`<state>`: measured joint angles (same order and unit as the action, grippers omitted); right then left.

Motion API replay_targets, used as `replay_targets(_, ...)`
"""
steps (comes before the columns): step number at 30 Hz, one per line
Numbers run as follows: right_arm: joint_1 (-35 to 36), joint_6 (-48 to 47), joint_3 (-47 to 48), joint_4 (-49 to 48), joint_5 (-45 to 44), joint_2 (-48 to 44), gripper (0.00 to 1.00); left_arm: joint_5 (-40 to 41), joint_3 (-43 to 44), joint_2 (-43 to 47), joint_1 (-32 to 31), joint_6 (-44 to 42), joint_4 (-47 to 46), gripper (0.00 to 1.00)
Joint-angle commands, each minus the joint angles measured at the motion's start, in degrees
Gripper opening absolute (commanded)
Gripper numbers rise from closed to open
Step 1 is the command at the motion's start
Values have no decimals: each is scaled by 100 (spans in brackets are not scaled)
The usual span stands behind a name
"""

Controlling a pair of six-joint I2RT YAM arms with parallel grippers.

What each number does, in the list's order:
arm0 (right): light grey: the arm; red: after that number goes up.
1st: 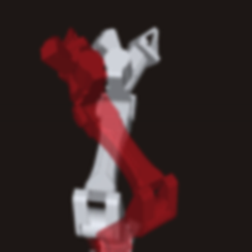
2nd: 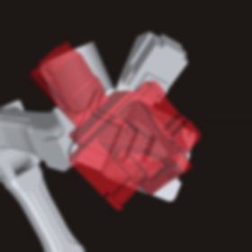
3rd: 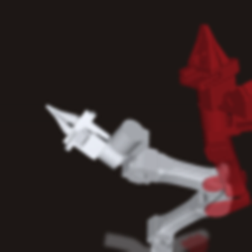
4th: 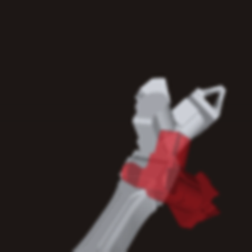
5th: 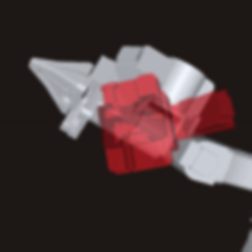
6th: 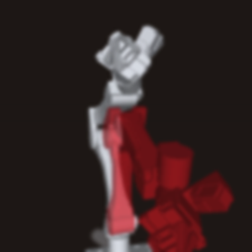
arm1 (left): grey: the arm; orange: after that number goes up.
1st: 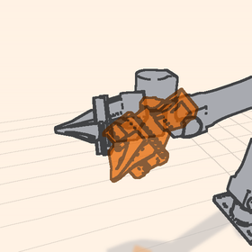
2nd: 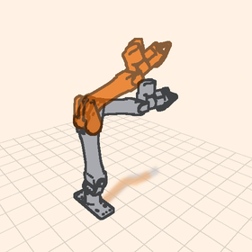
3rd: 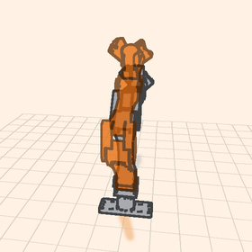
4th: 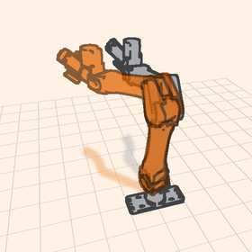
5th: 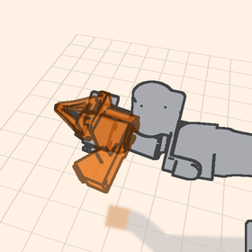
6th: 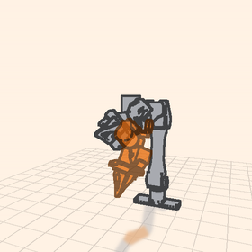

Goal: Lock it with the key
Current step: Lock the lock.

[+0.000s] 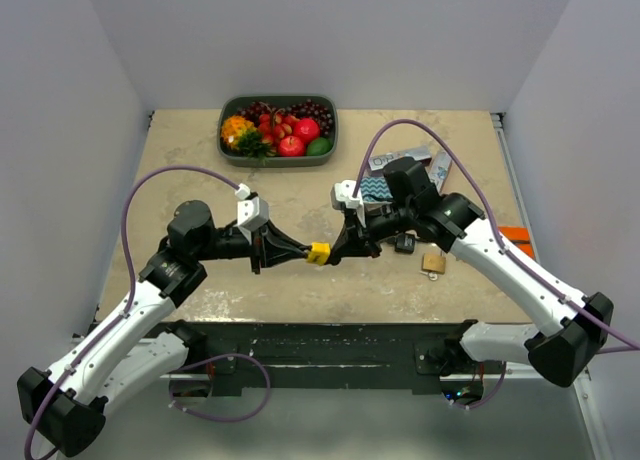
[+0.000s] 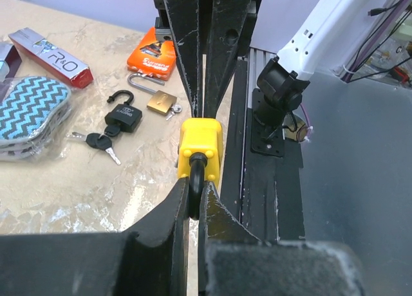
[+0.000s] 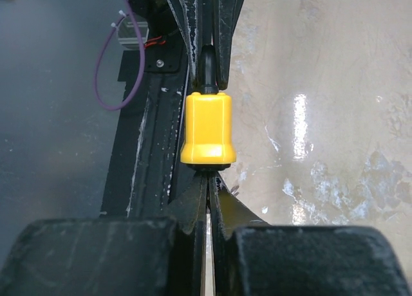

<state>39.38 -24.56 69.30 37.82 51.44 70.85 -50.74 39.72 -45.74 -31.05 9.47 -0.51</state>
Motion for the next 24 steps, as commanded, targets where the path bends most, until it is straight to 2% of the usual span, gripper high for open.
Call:
replay_targets(1,0,-67,-21,67,-161,-282,0,292,97,135,125,-15,-336,0)
replay_targets(7,-175,-453,-223,585,-688,-484,0,180,255,267,643,-463,306,0)
replay_targets(10,-360,-778,-399,832,-784,-546,0,-171,325,311,1170,-455,350,0)
replay_targets(13,-632,-797,-522,823,-759,-494,0,-182,413,276,1731,-324,359,0)
replay_targets(15,-790,-525,-531,474,-697,-397,0,-60,492,267,1987,-140,228,0)
replay_targets(17,-791,133,-531,-226,-697,-186,0,528,676,162,2383,238,279,0)
replay_targets(18,-774,492,-566,-623,-810,-72,0,896,807,74,2506,396,463,0)
replay_targets(19,-721,1253,-575,-1019,-1133,33,0,1595,991,-240,2751,615,725,0)
replay_targets(20,-573,1469,-532,-1466,-1336,400,0,1750,1394,-434,2927,669,1268,0)
replay_targets(21,-484,1602,-331,-1584,-1478,621,0,1761,1528,-584,3103,722,1412,0)
replay_targets(22,-388,1864,-225,-1716,-1723,823,0,1560,1599,-734,3592,827,1475,0)
replay_targets(24,-106,2208,-75,-2330,-1979,1369,0,1497,1617,-726,3877,837,1493,0)
